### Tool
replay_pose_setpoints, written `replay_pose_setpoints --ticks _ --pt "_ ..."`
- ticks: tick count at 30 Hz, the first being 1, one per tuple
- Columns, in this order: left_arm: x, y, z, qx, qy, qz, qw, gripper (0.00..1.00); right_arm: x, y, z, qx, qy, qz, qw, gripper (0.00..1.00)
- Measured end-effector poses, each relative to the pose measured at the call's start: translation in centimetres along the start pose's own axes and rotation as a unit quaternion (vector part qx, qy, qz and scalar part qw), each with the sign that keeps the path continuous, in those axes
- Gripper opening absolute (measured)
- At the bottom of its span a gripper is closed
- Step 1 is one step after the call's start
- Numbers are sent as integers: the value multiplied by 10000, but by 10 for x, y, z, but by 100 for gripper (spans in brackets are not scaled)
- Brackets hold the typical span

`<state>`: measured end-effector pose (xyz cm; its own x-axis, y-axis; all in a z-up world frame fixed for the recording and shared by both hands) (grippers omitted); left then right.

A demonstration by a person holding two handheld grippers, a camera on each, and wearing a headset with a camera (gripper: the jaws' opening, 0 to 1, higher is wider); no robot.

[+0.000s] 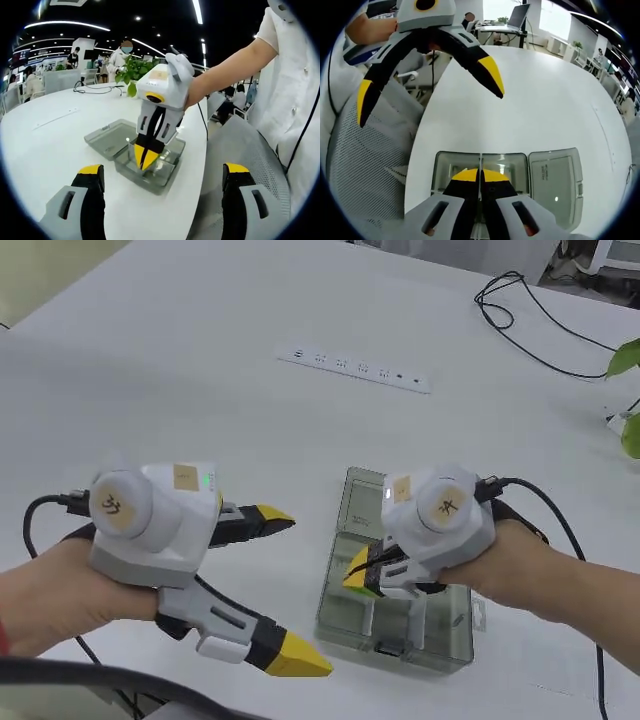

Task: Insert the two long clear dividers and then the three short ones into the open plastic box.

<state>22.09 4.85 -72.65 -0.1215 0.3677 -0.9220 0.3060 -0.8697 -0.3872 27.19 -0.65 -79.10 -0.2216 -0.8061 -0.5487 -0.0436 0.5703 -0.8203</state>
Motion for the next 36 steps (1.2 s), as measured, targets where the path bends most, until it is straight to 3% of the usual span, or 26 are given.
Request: replay_pose_setpoints --ticks 8,20,29,36 --pt "-1 0 -1 -10 -5 8 10000 100 0 -1 1 9 192 85 9998 3" --pt "-1 -3 0 -36 -19 -9 10000 100 -19 -21 -1 -50 653 689 9955 13" --pt "-1 -3 1 -37 -31 4 10000 100 -21 -56 0 75 858 1135 9898 19" --pt "-1 -5 3 -25 -8 -30 10000 100 -11 -91 2 227 1073 1464 9831 25"
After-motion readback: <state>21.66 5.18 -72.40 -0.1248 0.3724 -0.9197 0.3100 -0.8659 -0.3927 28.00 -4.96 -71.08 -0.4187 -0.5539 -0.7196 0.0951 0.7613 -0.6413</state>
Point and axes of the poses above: the centre of the closed fingertips' face, and the gripper's own axes: y roughly forward along the fingers, z roughly to its right, x roughly out of its underside, the point moved 3 cm from there along -y, roughly backward along the fingers, and after that the axes turned 14 degrees about y, right-handed, at the moved point
